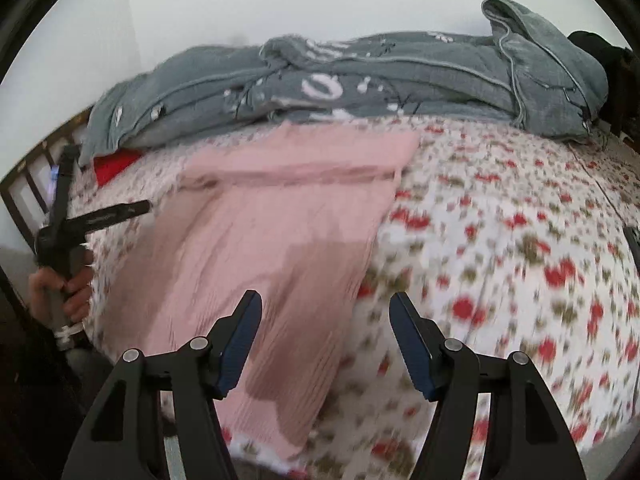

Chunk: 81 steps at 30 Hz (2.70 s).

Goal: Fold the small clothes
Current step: 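Grasp the sweater hem with the left tool while the right tool grasps it too, then lift the hem and fold it toward the collar with both tools, release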

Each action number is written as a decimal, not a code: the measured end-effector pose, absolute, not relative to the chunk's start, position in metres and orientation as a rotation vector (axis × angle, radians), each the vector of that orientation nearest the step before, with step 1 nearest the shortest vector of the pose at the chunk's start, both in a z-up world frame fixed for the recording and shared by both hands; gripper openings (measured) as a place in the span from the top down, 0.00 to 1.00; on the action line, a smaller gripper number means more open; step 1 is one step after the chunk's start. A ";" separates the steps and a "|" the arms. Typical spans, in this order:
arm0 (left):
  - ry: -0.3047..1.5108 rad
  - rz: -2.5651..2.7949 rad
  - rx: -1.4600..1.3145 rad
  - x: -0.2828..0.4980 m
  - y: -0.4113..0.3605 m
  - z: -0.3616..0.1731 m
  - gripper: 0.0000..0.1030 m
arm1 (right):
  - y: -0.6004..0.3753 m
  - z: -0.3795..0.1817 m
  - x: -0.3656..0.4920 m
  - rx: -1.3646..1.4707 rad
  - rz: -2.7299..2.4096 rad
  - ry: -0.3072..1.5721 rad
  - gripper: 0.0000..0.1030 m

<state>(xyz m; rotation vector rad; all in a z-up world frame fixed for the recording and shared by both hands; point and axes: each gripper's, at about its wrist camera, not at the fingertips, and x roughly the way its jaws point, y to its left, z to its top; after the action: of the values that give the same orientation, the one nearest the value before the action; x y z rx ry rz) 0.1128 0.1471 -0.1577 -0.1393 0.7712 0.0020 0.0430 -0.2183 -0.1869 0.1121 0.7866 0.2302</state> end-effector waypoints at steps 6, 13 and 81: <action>0.824 -0.002 -0.092 0.039 0.149 -0.176 0.29 | -0.203 -0.202 0.012 0.067 0.170 0.788 0.37; 0.844 -0.017 -0.149 0.016 0.145 -0.198 0.35 | -0.204 -0.228 0.007 0.138 0.169 0.845 0.37; 0.857 -0.016 -0.149 0.316 0.143 -0.159 0.49 | -0.247 -0.197 0.295 0.197 0.073 0.795 0.54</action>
<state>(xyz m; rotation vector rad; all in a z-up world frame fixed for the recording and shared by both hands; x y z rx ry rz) 0.3159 0.1428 -0.1586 -0.1486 0.8572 -0.0164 0.2954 -0.2471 -0.1968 0.1966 0.7951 0.0734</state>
